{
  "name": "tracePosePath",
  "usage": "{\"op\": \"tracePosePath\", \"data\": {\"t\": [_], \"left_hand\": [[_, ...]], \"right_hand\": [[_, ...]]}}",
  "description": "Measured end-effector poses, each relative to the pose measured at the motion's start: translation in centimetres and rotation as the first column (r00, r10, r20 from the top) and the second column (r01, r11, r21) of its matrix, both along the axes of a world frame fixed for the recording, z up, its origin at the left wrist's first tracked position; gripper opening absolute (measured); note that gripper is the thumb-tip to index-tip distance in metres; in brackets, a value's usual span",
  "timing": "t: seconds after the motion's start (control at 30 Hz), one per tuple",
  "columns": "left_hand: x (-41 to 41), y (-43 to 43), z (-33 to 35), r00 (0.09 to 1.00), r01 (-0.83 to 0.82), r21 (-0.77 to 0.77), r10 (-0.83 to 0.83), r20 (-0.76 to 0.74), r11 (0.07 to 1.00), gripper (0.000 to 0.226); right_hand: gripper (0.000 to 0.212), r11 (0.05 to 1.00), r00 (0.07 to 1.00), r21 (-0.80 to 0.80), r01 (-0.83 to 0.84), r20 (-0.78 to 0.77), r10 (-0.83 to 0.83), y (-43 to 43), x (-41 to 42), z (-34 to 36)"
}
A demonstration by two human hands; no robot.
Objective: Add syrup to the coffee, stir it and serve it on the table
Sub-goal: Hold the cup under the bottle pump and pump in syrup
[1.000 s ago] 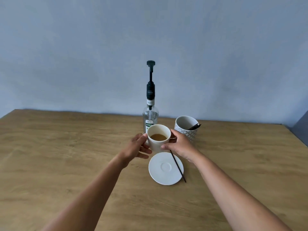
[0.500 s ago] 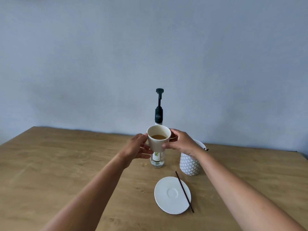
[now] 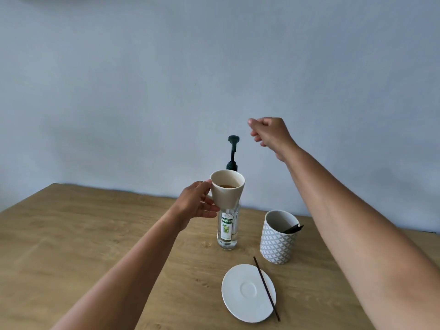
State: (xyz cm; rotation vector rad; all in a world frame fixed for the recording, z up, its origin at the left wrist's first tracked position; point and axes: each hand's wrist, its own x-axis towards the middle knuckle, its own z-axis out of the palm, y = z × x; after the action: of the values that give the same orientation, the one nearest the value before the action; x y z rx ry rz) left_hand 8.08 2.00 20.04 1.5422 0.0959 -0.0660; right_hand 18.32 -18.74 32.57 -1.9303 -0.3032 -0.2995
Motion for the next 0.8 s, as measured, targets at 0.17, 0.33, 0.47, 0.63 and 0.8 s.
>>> {"op": "tracePosePath", "data": {"t": [0.17, 0.33, 0.47, 0.63, 0.8], "left_hand": [[0.3, -0.7, 1.0, 1.0, 0.003, -0.014, -0.003, 0.007, 1.0, 0.035], [0.9, -1.2, 1.8, 1.0, 0.0, -0.022, 0.0, 0.015, 1.0, 0.032], [1.5, -1.2, 2.4, 1.0, 0.0, -0.019, 0.001, 0.03, 1.0, 0.031], [2.2, -0.9, 2.7, 0.999, -0.006, -0.015, 0.007, 0.041, 1.0, 0.031], [2.4, -0.8, 2.6, 0.999, -0.01, -0.006, 0.011, 0.038, 1.0, 0.033]], "right_hand": [[0.043, 0.961, 0.992, -0.258, -0.101, -0.102, 0.077, 4.1, 2.3, 1.6], [0.073, 0.892, 0.972, -0.421, -0.162, -0.226, 0.07, 6.3, 4.1, 1.1], [0.069, 0.867, 0.955, -0.457, -0.199, -0.29, 0.067, 7.1, 4.5, 0.8], [0.061, 0.838, 0.922, -0.475, -0.27, -0.379, 0.082, 7.3, 4.7, 0.5], [0.054, 0.843, 0.908, -0.469, -0.263, -0.416, 0.052, 7.1, 5.1, 0.1]]}}
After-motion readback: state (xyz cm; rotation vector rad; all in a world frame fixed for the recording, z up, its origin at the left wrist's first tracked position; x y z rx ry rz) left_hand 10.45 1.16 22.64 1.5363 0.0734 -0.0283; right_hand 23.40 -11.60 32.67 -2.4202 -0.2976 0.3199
